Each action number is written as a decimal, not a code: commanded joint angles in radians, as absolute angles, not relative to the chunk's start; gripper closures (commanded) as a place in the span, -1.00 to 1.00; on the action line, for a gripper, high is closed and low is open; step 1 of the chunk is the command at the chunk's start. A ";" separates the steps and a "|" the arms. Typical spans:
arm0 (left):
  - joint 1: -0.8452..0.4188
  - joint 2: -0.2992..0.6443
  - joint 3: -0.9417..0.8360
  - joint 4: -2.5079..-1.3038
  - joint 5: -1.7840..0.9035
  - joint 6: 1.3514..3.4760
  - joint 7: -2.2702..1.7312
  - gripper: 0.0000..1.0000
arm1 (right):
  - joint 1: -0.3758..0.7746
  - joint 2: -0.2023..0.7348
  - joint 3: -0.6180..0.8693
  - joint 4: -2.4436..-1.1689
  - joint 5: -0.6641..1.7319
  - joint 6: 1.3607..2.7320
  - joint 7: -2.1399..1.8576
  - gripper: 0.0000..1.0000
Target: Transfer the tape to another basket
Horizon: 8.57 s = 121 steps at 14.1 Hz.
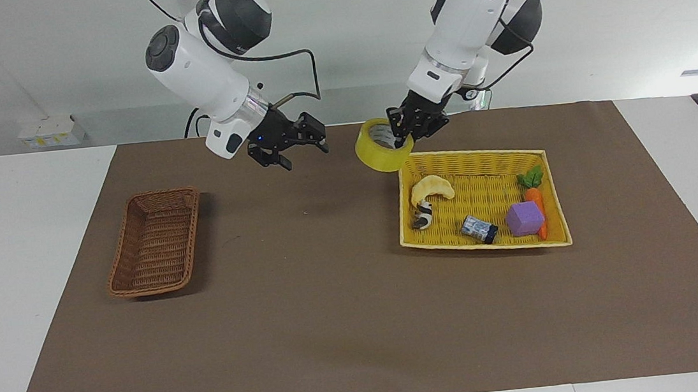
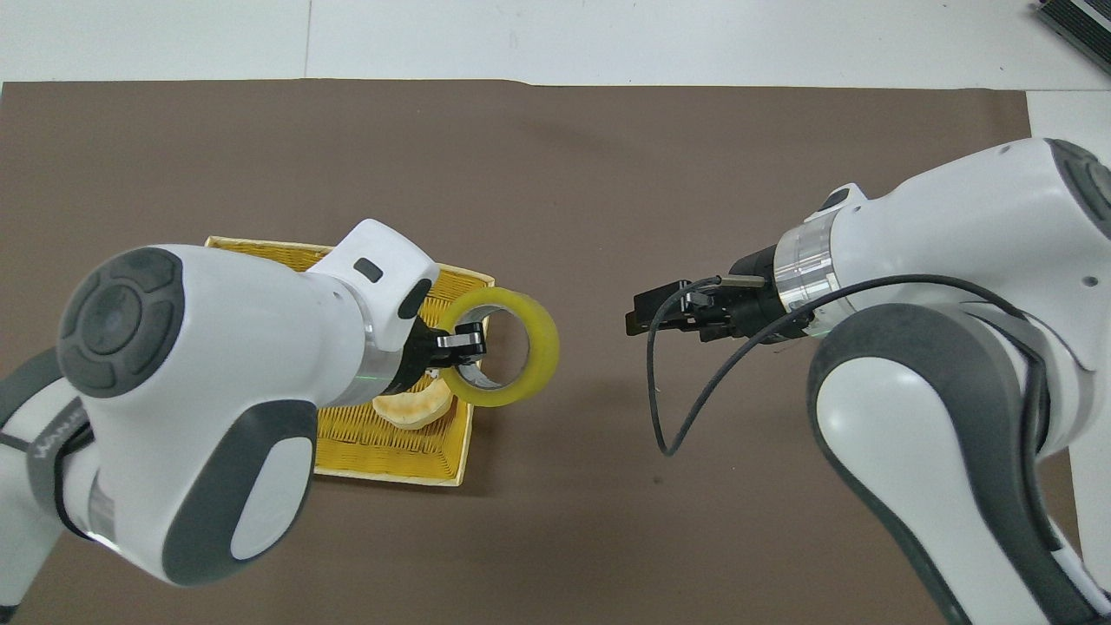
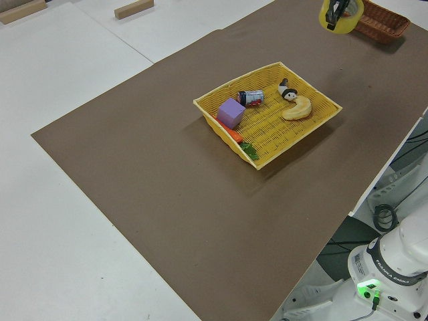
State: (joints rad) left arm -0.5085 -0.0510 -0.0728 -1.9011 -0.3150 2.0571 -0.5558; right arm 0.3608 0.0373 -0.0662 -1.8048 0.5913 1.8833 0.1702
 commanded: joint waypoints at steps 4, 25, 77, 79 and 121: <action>-0.601 -0.002 -0.075 -1.873 -0.397 2.169 -0.610 1.00 | 0.357 0.011 -0.074 -1.841 0.698 1.905 0.193 -1.00; -0.439 -0.014 -0.109 -1.792 -0.433 2.073 -0.641 -1.00 | 0.246 -0.031 -0.083 -1.832 0.650 1.809 0.143 1.00; 0.017 -0.017 -0.048 -1.552 -0.003 1.549 0.067 -1.00 | -0.328 0.215 -0.091 -2.060 0.388 2.072 -0.700 -0.18; 0.028 -0.017 -0.048 -1.552 -0.003 1.549 0.067 -1.00 | -0.328 0.221 -0.091 -2.051 0.388 2.069 -0.686 -1.00; 0.029 -0.017 -0.046 -1.552 -0.003 1.549 0.067 -1.00 | 0.086 -0.123 -0.127 -1.632 0.026 1.511 0.074 -1.00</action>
